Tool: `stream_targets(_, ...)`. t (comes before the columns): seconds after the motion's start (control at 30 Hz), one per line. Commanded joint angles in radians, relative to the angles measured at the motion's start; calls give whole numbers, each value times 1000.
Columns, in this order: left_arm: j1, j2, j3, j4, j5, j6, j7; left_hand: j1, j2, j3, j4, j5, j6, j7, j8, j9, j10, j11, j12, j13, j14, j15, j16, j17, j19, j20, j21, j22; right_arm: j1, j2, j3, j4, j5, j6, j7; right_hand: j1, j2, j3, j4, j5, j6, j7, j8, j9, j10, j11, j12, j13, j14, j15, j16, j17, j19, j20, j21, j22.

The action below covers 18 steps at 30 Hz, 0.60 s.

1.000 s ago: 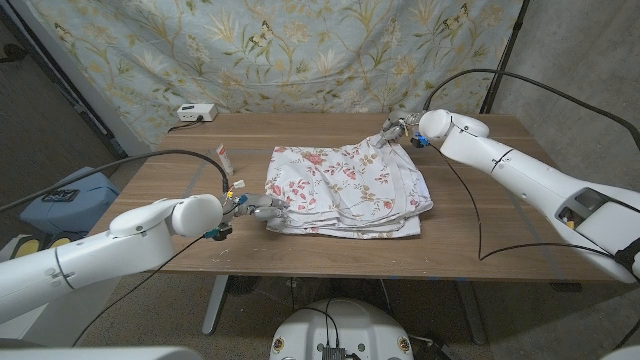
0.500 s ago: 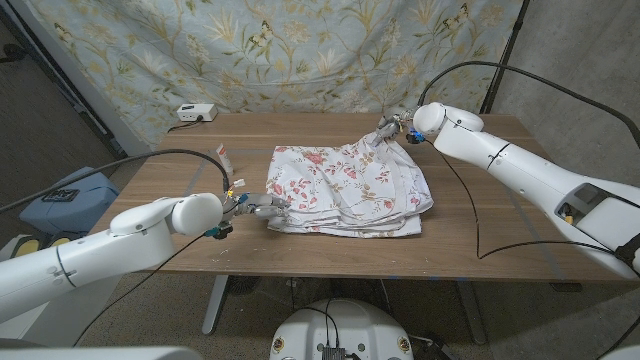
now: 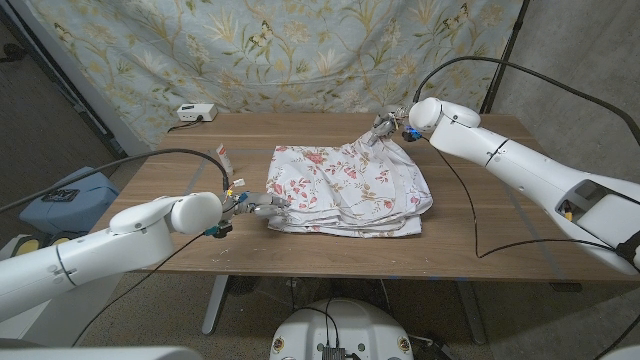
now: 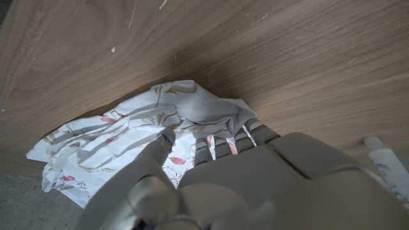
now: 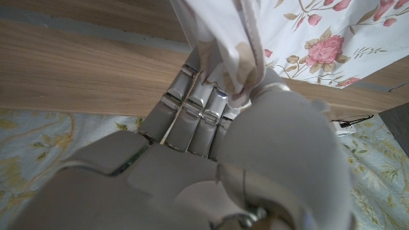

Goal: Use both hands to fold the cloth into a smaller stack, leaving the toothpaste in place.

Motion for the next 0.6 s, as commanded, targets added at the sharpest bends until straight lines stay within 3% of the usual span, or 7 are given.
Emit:
stream_targets(0.03,30,26,-25,-19,-16,15,28,4,-5,4,-5,-1,6,0,2,5,9,0,-1,4,9,1,0,5,5,-1,-3,3,8,6,-7,-32,11,-17,7,16,4,-2,0,5,1,10,5,2,-1,7,-4,0,8,-37,-4,4,-1,5,6,3)
stream_targets(0.6,84,61,-55,-51,-56,31,85,3,-4,3,-7,-1,6,0,1,5,11,-4,-2,4,8,1,0,5,4,1,-4,3,16,22,-11,-82,13,-27,-17,29,8,-11,1,4,-1,18,4,0,-1,18,-5,8,10,-35,-17,19,-4,9,17,3)
